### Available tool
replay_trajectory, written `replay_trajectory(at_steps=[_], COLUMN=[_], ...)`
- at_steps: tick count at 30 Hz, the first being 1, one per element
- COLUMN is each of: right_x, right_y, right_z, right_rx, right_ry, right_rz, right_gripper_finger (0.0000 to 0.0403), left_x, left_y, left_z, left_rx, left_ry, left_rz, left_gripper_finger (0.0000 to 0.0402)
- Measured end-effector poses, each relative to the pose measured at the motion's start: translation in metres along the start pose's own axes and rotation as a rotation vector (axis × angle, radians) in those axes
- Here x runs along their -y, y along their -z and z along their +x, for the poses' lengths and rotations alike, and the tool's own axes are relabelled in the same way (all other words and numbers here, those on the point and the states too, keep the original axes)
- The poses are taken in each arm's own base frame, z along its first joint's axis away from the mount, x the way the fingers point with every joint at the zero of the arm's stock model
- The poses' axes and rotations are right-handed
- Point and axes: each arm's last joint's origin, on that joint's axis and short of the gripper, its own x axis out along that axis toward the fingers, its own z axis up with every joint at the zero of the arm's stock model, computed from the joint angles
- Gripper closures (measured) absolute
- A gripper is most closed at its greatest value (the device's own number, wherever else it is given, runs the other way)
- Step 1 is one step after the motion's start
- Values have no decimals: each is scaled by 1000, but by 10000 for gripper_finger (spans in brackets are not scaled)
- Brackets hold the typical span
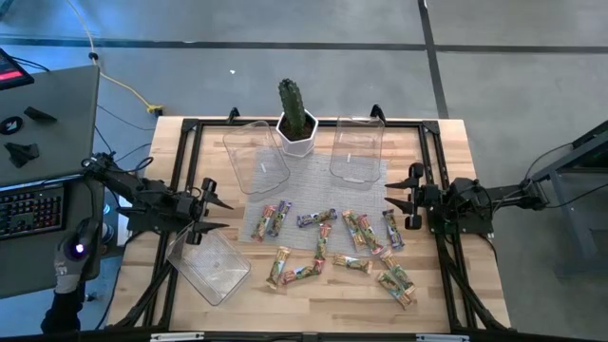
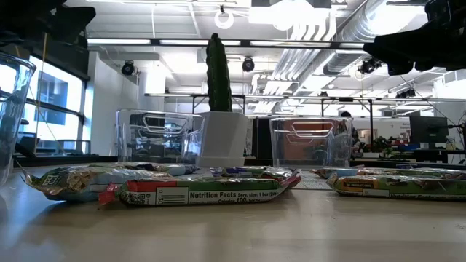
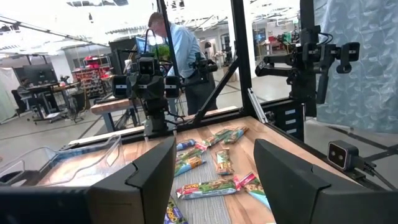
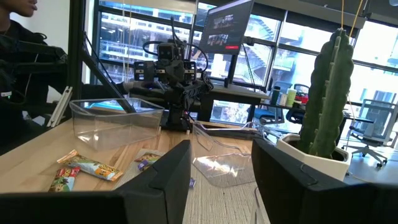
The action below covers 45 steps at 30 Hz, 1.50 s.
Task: Pick and place Granola Bars by type
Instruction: Put the blue granola bar into the top right transparent bin
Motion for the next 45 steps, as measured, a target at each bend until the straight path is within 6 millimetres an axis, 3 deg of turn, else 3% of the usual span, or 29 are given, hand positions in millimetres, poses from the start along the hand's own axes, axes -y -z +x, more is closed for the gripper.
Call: replay_trajectory(at_steps=[17, 45], right_x=[0, 0], right_y=[0, 0], right_z=[0, 0], right_rx=[0, 0], right_ry=[0, 0], right_rz=[0, 0], right_gripper_finger=[249, 249], left_x=[-3, -5], left_y=[-13, -9], left_z=[-1, 0], left_rx=[135, 71], left_ry=[-28, -122], left_rz=[-35, -44], left_gripper_finger=[191, 191])
